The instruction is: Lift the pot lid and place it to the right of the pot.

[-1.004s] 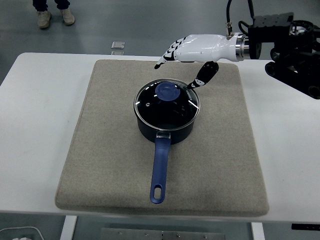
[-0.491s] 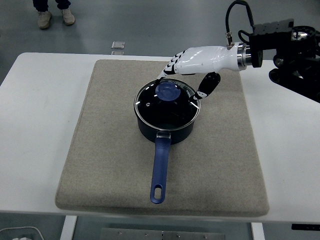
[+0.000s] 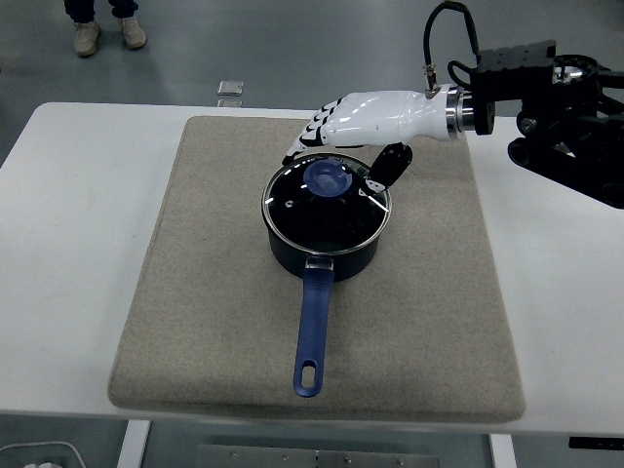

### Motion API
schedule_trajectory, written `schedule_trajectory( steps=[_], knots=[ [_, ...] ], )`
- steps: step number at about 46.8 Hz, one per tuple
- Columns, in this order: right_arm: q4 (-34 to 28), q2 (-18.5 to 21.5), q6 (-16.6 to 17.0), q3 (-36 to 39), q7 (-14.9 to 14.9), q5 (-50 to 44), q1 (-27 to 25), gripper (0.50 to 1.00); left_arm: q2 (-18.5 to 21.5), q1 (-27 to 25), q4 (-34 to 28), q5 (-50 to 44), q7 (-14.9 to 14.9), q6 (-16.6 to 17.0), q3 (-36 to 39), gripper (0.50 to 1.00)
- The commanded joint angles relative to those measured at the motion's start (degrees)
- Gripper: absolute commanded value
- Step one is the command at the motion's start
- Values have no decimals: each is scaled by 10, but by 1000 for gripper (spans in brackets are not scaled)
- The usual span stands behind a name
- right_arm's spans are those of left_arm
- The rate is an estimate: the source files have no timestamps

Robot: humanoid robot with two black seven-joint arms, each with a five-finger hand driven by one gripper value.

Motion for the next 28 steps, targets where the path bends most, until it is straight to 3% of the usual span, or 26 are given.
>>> schedule_trajectory(
  steps=[1,28],
  knots=[
    [0,0,-2,-1,0,0,-1,885,0,0,0,0,0,0,0,1000],
    [-9,19,-15,0,0,-1,-15,885,0,0,0,0,0,0,0,1000]
  ],
)
